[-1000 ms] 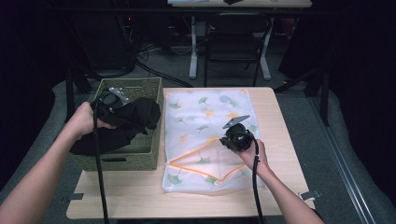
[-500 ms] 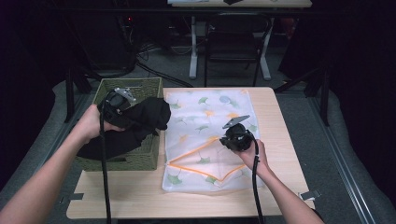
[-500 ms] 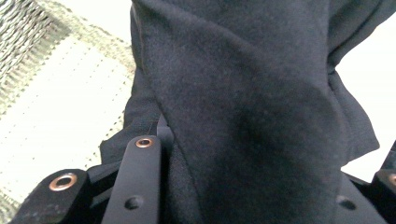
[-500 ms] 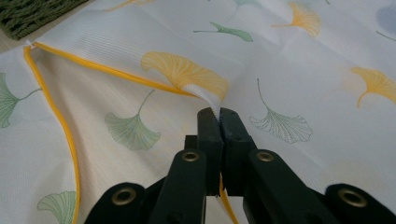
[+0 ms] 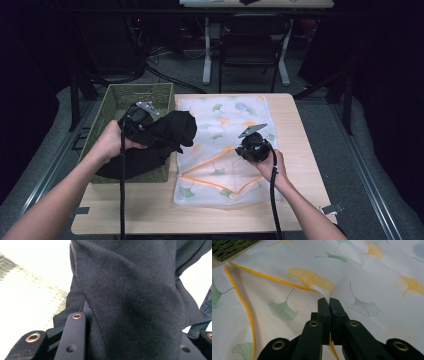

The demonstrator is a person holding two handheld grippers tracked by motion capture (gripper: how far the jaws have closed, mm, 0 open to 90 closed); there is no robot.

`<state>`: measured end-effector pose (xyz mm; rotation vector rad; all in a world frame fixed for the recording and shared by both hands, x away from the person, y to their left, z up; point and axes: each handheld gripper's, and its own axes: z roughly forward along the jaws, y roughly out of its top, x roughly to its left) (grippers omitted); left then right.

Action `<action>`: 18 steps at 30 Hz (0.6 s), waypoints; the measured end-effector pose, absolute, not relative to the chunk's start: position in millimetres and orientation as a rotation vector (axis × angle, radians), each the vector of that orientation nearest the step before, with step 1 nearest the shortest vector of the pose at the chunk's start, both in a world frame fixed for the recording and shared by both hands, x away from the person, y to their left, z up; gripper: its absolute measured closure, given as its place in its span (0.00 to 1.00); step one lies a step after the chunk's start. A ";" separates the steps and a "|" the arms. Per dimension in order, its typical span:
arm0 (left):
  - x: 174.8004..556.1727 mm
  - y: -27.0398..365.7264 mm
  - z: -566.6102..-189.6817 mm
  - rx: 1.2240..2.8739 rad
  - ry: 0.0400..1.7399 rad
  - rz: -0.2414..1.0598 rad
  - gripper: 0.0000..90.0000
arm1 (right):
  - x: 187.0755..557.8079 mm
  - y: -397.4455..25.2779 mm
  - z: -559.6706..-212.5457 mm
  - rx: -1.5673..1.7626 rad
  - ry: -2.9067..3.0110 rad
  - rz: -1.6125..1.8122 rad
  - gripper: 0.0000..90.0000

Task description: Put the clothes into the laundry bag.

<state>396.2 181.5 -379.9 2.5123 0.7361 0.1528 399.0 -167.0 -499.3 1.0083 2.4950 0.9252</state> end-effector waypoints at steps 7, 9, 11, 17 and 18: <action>391.8 167.1 -391.4 2.495 0.747 0.136 0.71 | 398.6 -166.6 -499.1 1.016 2.488 0.924 0.98; 389.8 162.7 -394.5 2.495 0.749 0.127 0.71 | 398.6 -166.5 -499.2 1.018 2.486 0.923 0.98; 387.5 159.0 -396.4 2.499 0.747 0.141 0.71 | 398.8 -166.1 -499.4 1.024 2.484 0.923 0.99; 380.5 151.0 -401.2 2.484 0.750 0.137 0.71 | 398.4 -164.2 -499.4 1.028 2.478 0.915 0.99; 378.6 149.1 -401.0 2.484 0.744 0.142 0.71 | 398.4 -164.2 -499.3 1.027 2.477 0.916 0.99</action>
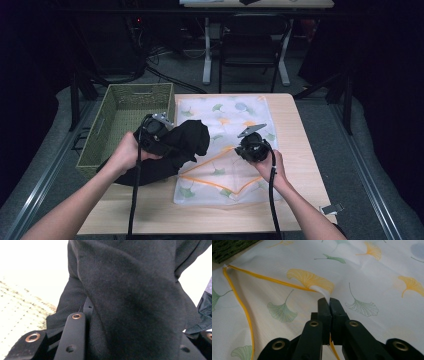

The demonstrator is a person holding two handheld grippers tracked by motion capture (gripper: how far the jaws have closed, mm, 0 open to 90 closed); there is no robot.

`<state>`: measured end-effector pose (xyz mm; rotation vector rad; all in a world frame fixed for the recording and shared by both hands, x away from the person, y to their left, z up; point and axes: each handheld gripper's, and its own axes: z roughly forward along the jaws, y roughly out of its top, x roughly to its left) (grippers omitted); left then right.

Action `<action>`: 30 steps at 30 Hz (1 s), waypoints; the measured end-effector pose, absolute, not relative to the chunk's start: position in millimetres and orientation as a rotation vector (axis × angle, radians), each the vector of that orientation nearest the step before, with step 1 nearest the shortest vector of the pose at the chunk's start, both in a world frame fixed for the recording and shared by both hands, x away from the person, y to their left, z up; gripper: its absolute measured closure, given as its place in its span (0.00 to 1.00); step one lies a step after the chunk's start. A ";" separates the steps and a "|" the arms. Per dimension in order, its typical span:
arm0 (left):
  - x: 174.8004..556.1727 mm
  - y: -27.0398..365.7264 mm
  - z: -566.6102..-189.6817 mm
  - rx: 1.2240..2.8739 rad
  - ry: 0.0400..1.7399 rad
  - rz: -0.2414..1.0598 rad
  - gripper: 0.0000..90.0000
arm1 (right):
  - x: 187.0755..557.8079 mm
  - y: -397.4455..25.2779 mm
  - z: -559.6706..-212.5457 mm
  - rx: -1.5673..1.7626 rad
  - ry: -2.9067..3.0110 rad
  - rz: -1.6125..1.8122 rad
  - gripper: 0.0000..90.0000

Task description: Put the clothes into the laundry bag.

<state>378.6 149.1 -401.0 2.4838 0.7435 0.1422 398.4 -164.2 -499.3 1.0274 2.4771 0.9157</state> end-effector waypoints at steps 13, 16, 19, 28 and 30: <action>367.9 118.9 -401.6 2.482 0.710 0.064 0.71 | 398.2 -164.8 -498.7 1.035 2.472 0.926 0.99; 364.3 112.7 -408.0 2.497 0.708 0.062 0.71 | 398.0 -165.1 -498.5 1.031 2.470 0.928 0.99; 361.4 107.5 -416.0 2.492 0.714 0.035 0.71 | 397.6 -164.9 -498.4 1.036 2.468 0.927 0.99; 352.1 86.8 -446.6 2.473 0.731 -0.023 0.71 | 397.6 -164.9 -498.1 1.035 2.467 0.930 0.99; 351.5 83.8 -454.7 2.458 0.744 -0.060 0.71 | 397.4 -165.2 -497.9 1.038 2.467 0.929 0.99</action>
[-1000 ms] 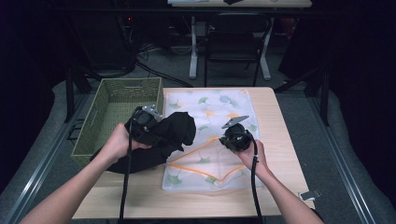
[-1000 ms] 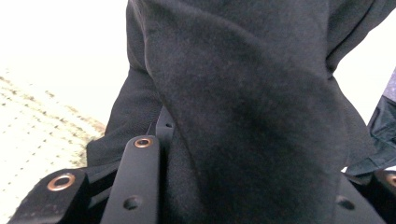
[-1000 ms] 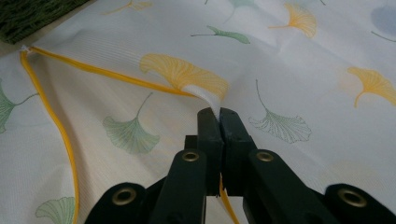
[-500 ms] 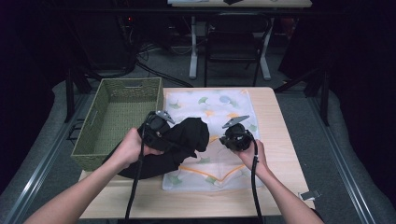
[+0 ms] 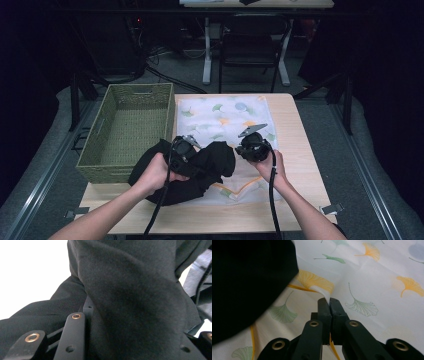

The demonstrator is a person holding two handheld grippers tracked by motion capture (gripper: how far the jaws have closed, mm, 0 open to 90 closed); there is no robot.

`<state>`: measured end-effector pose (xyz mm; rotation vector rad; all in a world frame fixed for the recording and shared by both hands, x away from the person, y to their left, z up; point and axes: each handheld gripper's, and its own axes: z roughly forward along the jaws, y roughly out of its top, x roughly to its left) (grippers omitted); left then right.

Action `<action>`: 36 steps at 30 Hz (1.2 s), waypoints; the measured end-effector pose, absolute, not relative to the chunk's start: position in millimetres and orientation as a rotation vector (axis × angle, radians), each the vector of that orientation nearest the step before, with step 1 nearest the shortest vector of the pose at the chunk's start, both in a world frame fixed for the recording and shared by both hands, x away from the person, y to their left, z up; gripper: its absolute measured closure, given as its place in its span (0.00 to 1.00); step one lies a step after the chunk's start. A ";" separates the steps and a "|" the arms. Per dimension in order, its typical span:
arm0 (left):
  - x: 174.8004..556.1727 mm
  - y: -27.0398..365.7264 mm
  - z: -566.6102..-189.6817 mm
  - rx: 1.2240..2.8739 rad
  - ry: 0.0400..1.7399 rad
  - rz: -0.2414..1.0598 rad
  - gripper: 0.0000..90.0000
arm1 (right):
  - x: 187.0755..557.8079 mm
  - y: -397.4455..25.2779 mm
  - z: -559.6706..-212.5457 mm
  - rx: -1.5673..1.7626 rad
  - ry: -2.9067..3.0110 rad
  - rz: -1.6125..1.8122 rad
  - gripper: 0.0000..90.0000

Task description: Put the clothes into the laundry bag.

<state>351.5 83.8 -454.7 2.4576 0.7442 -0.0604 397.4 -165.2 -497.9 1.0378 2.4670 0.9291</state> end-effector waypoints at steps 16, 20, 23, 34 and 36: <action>353.7 73.4 -510.3 2.447 0.882 -0.111 0.70 | 394.7 -161.8 -496.3 1.037 2.468 0.935 0.99; 354.0 71.2 -514.3 2.454 0.900 -0.082 0.70 | 392.4 -158.8 -495.0 1.032 2.468 0.942 0.99; 352.5 68.4 -515.0 2.461 0.921 0.002 0.69 | 390.1 -156.3 -493.1 1.025 2.468 0.955 0.99; 354.3 58.5 -533.3 2.507 0.925 0.082 0.56 | 384.4 -152.2 -488.7 1.006 2.475 0.997 0.99; 354.9 59.8 -534.3 2.497 0.920 0.086 0.46 | 383.8 -152.0 -488.2 1.006 2.476 1.001 0.99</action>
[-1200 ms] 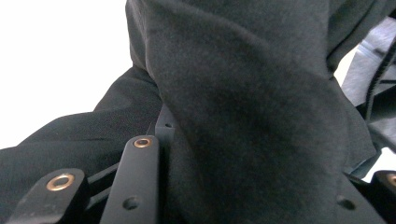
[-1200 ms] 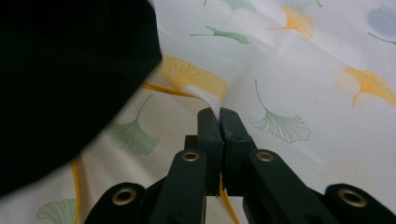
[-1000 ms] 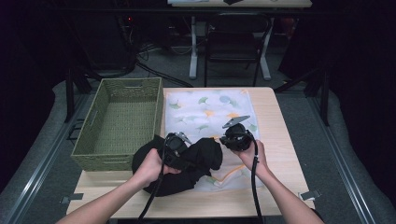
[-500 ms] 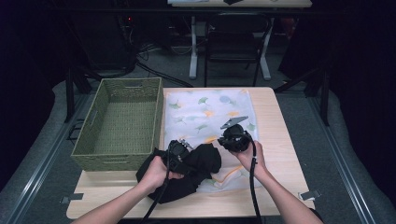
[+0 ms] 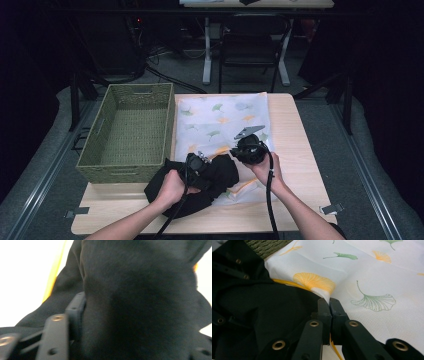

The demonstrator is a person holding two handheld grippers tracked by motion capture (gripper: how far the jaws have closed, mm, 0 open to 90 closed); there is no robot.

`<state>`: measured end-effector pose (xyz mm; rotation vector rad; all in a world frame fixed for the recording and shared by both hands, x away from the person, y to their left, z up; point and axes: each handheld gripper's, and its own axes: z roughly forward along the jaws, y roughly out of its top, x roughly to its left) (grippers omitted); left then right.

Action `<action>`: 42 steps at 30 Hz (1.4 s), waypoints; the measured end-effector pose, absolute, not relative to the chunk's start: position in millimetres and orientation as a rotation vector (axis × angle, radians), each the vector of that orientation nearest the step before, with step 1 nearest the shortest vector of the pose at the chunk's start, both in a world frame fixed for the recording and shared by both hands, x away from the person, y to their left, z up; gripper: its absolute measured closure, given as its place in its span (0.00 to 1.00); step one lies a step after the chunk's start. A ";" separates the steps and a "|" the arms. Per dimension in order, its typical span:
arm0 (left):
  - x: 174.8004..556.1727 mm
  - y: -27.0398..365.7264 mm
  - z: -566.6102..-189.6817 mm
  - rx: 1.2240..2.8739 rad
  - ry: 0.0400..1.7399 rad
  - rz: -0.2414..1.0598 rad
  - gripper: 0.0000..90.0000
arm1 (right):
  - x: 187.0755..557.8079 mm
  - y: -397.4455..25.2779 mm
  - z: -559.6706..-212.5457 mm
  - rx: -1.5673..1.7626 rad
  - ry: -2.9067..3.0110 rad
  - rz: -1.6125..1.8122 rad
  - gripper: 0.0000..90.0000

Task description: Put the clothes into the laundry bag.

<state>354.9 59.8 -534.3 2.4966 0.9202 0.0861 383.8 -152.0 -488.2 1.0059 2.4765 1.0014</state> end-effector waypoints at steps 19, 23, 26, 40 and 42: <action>367.1 56.1 -530.7 2.430 0.989 0.134 0.62 | 377.5 -147.4 -480.9 0.990 2.479 1.065 0.99; 366.2 54.4 -531.4 2.464 0.958 0.166 0.43 | 378.1 -149.0 -483.2 0.987 2.490 1.060 0.99; 363.7 58.1 -525.0 2.469 0.918 0.168 0.33 | 378.5 -149.9 -483.9 0.992 2.490 1.061 0.99; 350.5 72.6 -534.8 2.497 0.824 0.103 0.56 | 379.0 -149.5 -484.7 0.978 2.495 1.054 0.99; 350.7 73.7 -534.3 2.493 0.825 0.120 0.63 | 378.6 -149.7 -484.2 0.978 2.497 1.059 0.99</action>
